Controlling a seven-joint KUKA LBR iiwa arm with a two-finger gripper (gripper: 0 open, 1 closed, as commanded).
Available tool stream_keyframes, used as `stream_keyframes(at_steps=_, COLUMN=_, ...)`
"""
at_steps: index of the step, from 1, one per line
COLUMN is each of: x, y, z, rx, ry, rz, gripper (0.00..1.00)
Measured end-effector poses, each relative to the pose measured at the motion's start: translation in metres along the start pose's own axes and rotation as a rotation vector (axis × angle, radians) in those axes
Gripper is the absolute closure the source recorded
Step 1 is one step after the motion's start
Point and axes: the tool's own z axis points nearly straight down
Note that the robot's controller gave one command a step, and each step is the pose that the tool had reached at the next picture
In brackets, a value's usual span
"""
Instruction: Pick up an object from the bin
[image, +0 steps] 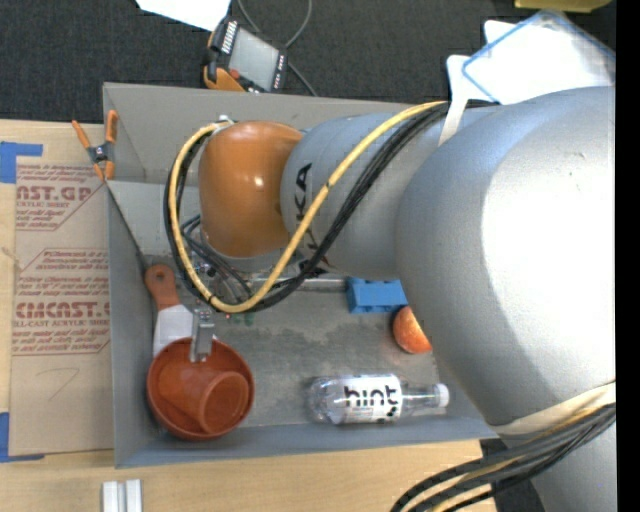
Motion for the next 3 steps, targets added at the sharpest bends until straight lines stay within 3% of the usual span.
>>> stream_keyframes(at_steps=1, x=0.0, y=0.0, z=0.0, rx=0.0, ry=0.0, rz=0.0, gripper=0.0)
stream_keyframes(at_steps=2, x=0.034, y=0.009, z=-0.097, rx=0.001, ry=0.001, rz=-0.117, gripper=0.0)
stream_keyframes(at_steps=3, x=0.029, y=-0.001, z=-0.026, rx=-0.001, ry=-0.003, rz=-0.264, gripper=0.0)
